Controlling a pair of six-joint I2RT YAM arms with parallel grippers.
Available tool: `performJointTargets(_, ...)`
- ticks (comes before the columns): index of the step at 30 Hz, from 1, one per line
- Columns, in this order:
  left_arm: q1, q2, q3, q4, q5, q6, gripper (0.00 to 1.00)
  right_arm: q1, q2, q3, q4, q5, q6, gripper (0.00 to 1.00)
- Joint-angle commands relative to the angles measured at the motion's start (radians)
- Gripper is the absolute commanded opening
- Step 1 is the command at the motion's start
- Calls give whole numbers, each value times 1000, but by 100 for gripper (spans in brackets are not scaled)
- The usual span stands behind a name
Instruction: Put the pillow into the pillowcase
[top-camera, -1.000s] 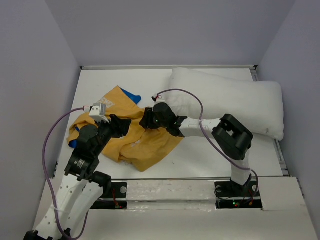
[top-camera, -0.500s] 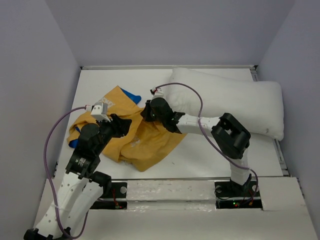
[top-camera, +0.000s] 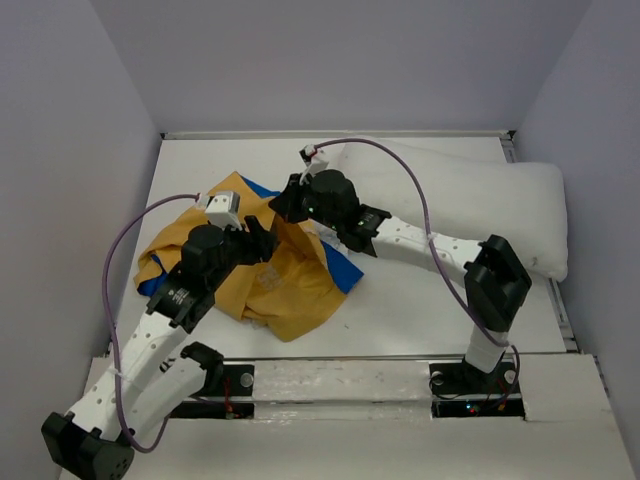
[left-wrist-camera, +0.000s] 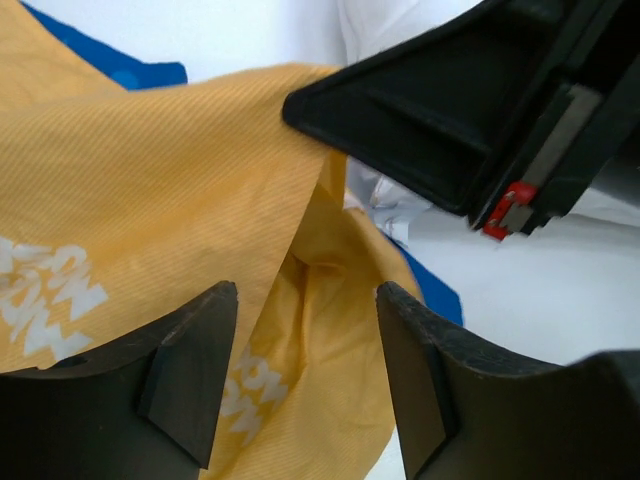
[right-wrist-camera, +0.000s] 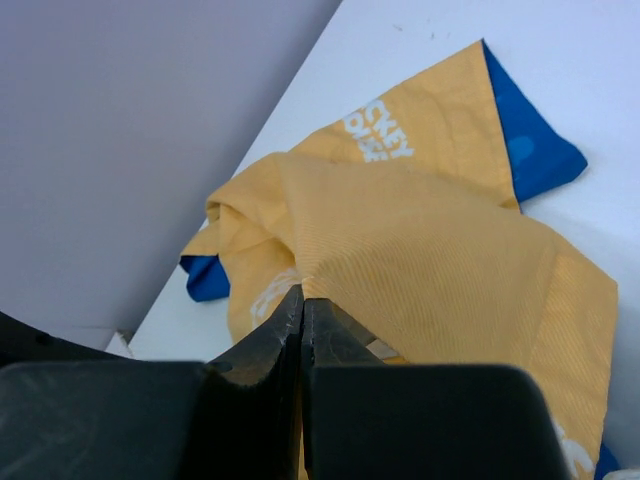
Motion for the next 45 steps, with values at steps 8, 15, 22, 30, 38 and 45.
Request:
performJointTargets(8,-118,145,116,96,-220,104,71,8,-68,42,-56,-165,59,0)
performJointTargets(15,-142,205,146,82,-309,131,63,8,-112,14,-58,-159,65,0)
performJointTargets(22,-161,268,208,110,-384,190,16,-1,-135,-6,-59,-163,63,0)
performJointTargets(30,-161,252,205,125,-252,160,0,-217,-48,52,-67,-442,-54,0)
performJointTargets(38,-159,277,171,290,-162,-13,0,-235,118,414,-382,-512,-257,40)
performJointTargets(45,-158,292,108,393,-131,-84,0,-343,-37,188,-378,-473,-245,59)
